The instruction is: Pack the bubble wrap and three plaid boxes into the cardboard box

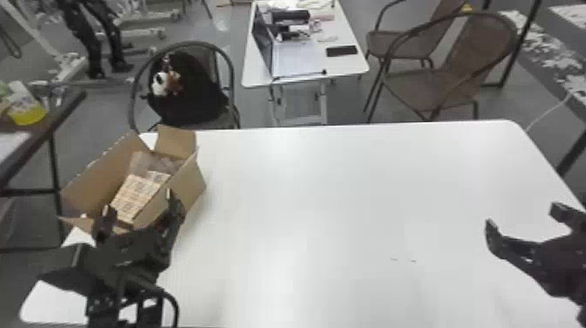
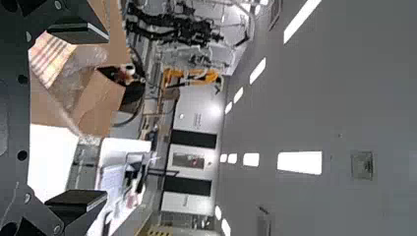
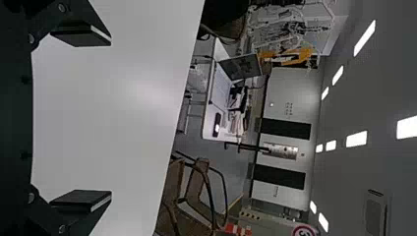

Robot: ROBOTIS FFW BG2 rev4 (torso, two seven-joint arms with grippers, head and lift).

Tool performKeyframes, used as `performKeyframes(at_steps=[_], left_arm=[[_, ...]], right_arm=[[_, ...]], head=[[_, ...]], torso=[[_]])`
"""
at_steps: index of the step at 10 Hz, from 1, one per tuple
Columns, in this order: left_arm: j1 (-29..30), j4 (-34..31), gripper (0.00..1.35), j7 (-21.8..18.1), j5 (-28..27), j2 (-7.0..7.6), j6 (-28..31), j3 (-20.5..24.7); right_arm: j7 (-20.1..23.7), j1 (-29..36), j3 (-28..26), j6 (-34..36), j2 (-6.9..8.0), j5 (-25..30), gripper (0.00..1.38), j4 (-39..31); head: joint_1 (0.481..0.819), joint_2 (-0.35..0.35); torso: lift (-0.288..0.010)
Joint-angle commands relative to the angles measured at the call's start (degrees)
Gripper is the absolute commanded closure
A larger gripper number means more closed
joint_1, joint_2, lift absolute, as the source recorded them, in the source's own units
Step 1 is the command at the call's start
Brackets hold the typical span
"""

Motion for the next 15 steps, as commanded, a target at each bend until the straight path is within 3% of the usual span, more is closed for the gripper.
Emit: performKeyframes(at_steps=[1, 4, 7, 11, 13, 15], left_arm=[[5.8, -0.1, 0.18, -0.3, -0.9, -0.33, -1.4, -3.6], [10.7, 0.9, 0.18, -3.0, -6.2, -0.33, -2.5, -8.0], [14.4, 2.0, 0.18, -2.2, -9.5, -0.33, -3.9, -9.4], [13.3, 2.8, 0.18, -1.9, -8.9, -0.33, -4.1, -10.1], [13.3, 3.1, 0.18, -1.8, -8.1, -0.33, -4.1, -10.3], [13.0, 3.5, 0.18, -1.4, -8.3, -0.33, -4.8, -10.4]], right_arm=[[-0.2, 2.2, 0.1, -2.4, 2.40, -0.1, 0.19, -0.2], [-0.4, 5.3, 0.2, -2.6, 2.58, -1.0, 0.19, -1.6], [-1.2, 10.1, 0.2, -2.7, 2.67, -2.1, 0.19, -2.6], [-1.2, 10.0, 0.3, -2.8, 2.75, -1.0, 0.19, -3.1], [-2.6, 10.7, 0.5, -4.7, 4.07, -0.7, 0.19, -2.6], [-2.8, 10.6, 0.6, -7.2, 4.07, -0.5, 0.19, -1.9]], head=[[0.695, 0.119], [0.695, 0.054], [0.695, 0.006], [0.695, -0.013], [0.695, -0.015], [0.695, -0.014]], torso=[[-0.092], [-0.092], [-0.092], [-0.092], [-0.092], [-0.092]])
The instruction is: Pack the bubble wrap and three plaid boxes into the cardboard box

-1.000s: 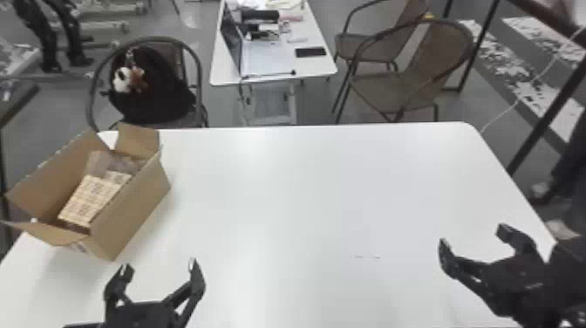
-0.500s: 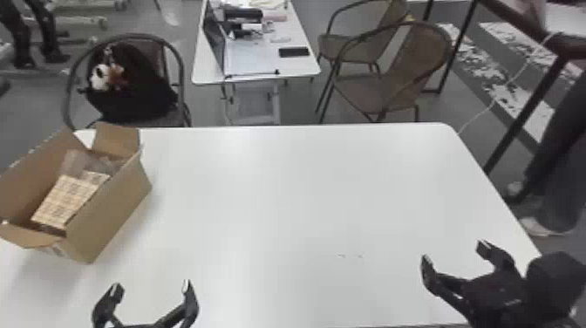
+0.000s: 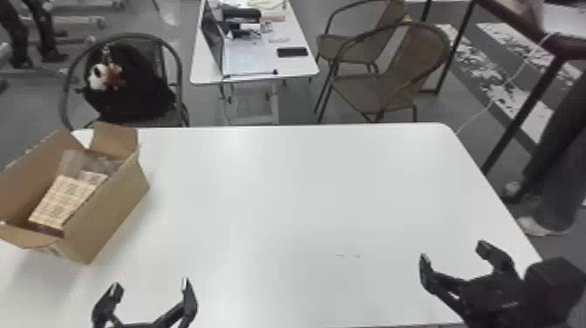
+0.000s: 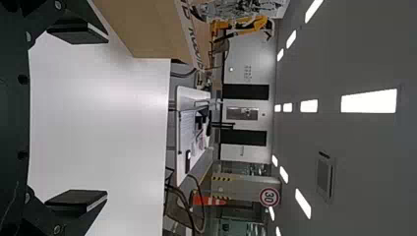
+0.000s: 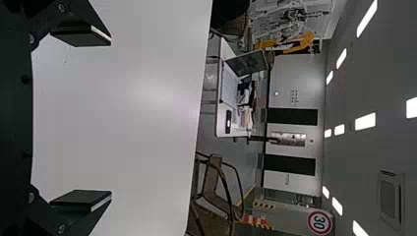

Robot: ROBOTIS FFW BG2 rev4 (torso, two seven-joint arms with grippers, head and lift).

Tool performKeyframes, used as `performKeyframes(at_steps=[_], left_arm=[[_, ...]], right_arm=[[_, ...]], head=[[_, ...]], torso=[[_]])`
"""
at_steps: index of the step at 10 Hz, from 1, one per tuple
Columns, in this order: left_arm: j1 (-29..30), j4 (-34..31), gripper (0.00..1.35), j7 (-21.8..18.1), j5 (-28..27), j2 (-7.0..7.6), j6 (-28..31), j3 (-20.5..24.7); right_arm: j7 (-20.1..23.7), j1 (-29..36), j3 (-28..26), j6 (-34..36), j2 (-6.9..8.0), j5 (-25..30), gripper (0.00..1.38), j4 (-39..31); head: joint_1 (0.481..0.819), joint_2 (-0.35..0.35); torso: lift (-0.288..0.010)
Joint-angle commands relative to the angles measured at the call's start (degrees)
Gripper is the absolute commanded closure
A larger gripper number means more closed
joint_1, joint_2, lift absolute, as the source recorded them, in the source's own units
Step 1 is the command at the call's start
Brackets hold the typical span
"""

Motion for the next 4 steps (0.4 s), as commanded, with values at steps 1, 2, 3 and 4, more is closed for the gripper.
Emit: performKeyframes(at_steps=[1, 2, 3, 4], left_arm=[[-0.2, 0.5, 0.18, 0.5, -0.1, -0.32, -1.2, -0.1], [-0.2, 0.5, 0.18, 1.2, -0.8, -0.32, -1.6, -0.2], [-0.4, 0.9, 0.18, 1.3, -0.8, -0.32, -2.2, -0.1], [-0.7, 1.0, 0.18, 1.2, -0.3, -0.32, -1.7, -0.3]], right_arm=[[-0.6, -0.1, 0.2, -3.3, 0.04, -0.2, 0.19, 1.0], [-0.5, -0.1, 0.2, -3.3, -0.40, -1.8, 0.19, 1.6], [-0.6, 0.0, 0.2, -3.1, -1.01, -0.3, 0.19, 0.5], [-0.8, -0.1, 0.3, -2.8, -0.83, 0.3, 0.19, 0.2]], head=[[0.695, -0.014], [0.695, -0.013], [0.695, -0.010], [0.695, -0.010]], torso=[[-0.092], [-0.092], [-0.092], [-0.092]])
